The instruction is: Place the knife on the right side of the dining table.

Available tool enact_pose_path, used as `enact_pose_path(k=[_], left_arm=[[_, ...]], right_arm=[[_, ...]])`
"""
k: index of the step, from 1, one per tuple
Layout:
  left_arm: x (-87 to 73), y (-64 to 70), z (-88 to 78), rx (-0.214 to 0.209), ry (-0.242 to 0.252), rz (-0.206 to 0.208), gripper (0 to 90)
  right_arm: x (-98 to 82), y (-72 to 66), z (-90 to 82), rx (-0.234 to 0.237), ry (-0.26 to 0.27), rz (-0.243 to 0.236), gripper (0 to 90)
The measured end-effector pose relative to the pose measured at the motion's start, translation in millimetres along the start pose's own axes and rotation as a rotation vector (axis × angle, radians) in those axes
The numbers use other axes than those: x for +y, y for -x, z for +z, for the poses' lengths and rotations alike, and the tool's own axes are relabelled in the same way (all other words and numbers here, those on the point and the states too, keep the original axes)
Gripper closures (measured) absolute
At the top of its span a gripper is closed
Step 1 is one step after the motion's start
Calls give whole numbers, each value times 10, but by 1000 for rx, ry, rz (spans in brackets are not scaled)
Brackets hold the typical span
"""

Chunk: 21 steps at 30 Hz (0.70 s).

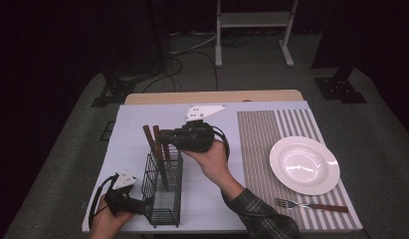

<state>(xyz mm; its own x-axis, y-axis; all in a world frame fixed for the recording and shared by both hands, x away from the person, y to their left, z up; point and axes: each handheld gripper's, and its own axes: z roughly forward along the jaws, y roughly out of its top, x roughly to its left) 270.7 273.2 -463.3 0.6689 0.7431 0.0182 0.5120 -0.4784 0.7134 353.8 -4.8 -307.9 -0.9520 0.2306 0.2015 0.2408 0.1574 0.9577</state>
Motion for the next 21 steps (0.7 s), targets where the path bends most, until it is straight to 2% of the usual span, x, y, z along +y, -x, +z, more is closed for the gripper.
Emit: enact_pose_path(k=[21], left_arm=[[-1, -1, 0, -1, 0, 2, 0]], right_arm=[[494, -78, -278, -18, 82, -47, 801]])
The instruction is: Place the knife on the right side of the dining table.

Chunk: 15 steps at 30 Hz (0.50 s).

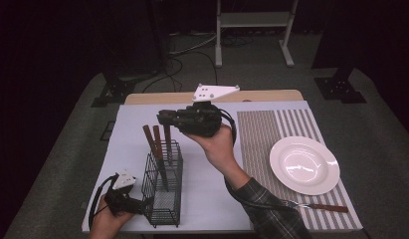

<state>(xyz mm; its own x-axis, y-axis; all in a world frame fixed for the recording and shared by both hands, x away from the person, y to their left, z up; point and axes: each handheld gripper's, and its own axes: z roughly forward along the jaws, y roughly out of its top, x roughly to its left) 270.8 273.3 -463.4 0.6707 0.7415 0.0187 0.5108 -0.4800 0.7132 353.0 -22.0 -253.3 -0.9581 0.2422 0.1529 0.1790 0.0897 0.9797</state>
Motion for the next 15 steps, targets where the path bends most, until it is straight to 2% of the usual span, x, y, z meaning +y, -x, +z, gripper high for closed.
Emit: enact_pose_path(k=[15], left_arm=[[-1, 1, 1, 0, 1, -1, 0]], right_arm=[[329, 45, -320, -56, 91, -21, 801]])
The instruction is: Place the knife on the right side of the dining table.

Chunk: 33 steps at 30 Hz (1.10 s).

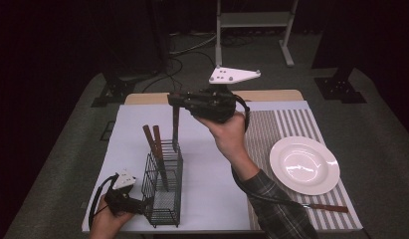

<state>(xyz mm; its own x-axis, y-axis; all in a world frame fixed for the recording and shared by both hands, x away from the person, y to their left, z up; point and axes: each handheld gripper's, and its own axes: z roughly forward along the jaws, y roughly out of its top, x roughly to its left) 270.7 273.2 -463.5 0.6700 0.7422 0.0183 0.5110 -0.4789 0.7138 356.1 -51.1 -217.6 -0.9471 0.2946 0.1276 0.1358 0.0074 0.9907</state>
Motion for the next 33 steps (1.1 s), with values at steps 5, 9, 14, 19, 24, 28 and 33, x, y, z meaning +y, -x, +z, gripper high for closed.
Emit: enact_pose_path(k=[5, 9, 14, 19, 24, 28, 33], left_arm=[[0, 0, 0, 0, 0, 0, 0], [0, -1, -1, 2, 0, 1, 0], [0, 0, -1, 1, 1, 0, 0], [0, -1, -1, 1, 0, 0, 0], [-1, 0, 0, 2, 2, -2, 0], [0, -1, 0, 3, 2, 0, 0], [0, -1, 0, 3, 3, 0, 0]], right_arm=[[60, 77, -152, -42, 18, 0, 801], [54, 151, -268, -83, 20, 3, 801], [7, 235, -409, -146, 7, -3, 800], [-57, 353, -575, -203, 4, 11, 799], [-122, 478, -763, -280, 14, 22, 799], [-172, 582, -897, -339, 13, 24, 799], [-261, 730, -1066, -417, 11, 36, 799]])
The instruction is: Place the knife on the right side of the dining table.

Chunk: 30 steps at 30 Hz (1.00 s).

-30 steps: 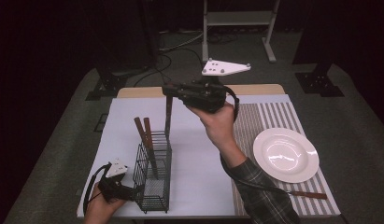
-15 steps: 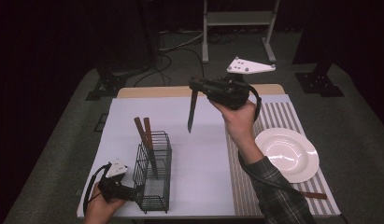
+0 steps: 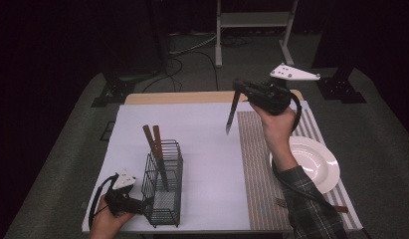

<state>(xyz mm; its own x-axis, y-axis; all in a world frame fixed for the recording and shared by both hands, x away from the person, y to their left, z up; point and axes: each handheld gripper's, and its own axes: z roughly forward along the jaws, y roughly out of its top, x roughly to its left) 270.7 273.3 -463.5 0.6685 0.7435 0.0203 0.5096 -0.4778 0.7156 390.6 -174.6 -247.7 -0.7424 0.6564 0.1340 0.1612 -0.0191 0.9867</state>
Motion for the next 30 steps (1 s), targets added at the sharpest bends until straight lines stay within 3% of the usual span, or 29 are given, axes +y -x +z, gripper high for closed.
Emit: enact_pose_path(k=[2, 5, 13, 21, 30], left_arm=[[0, 0, 0, 0, 0, 0, 0], [-1, 0, 1, 1, 2, 0, 0], [-1, 0, 2, 1, 2, 0, 0], [-1, 0, 1, 1, 2, 0, 0], [-1, -1, 0, 0, 0, 2, 0]], right_arm=[[-14, 28, -10, -10, -2, 0, 799], [-98, 183, -62, -67, -11, 9, 798], [-258, 402, -125, -166, -21, 13, 798], [-430, 619, -161, -255, -5, 41, 796], [-683, 850, -164, -370, -22, 75, 796]])
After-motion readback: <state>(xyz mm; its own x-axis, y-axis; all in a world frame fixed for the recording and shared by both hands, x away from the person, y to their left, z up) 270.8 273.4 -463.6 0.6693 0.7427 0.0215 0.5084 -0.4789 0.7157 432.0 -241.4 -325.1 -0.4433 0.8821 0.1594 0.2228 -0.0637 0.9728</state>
